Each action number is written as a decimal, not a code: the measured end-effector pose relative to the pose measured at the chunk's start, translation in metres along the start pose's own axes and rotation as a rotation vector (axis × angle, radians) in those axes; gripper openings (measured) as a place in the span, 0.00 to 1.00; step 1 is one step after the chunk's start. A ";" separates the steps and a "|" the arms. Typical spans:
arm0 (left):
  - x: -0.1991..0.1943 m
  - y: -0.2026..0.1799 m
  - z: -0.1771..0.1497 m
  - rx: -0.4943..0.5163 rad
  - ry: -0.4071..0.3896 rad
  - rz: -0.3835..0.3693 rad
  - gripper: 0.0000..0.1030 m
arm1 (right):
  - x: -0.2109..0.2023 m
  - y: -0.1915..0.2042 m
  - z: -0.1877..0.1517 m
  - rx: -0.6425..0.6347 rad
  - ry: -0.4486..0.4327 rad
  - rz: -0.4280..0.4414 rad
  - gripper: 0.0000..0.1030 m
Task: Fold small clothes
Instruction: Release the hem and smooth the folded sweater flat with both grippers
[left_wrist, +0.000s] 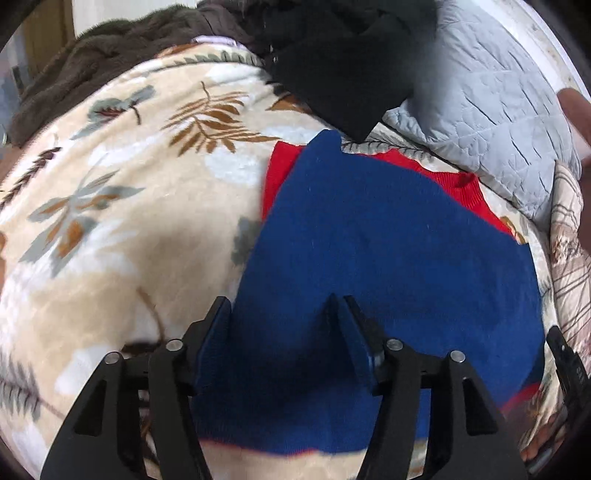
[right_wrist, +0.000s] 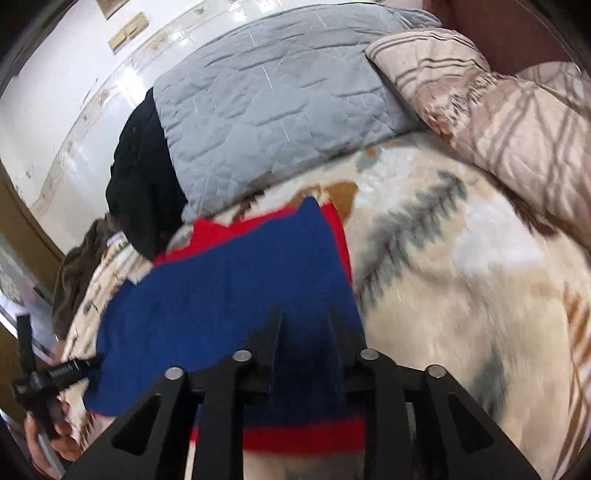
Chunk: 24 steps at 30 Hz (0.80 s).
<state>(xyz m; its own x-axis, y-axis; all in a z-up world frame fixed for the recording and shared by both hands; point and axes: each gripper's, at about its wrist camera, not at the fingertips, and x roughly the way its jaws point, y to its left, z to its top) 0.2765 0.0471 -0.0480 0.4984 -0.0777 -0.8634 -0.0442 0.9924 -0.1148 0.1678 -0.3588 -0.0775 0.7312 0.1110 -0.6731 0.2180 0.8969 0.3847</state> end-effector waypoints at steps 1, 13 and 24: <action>-0.002 -0.003 -0.007 0.014 -0.009 0.024 0.62 | 0.005 -0.003 -0.009 0.003 0.037 -0.005 0.31; -0.022 -0.011 -0.050 0.074 0.008 0.131 0.71 | -0.034 0.023 -0.050 -0.052 0.100 -0.096 0.42; -0.053 -0.002 -0.074 0.105 -0.041 0.170 0.71 | -0.057 0.061 -0.072 -0.155 -0.012 -0.087 0.45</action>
<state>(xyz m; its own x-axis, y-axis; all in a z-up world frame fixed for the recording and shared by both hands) 0.1860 0.0419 -0.0380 0.5262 0.0934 -0.8452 -0.0410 0.9956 0.0845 0.0935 -0.2796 -0.0611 0.7213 0.0256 -0.6921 0.1795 0.9583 0.2225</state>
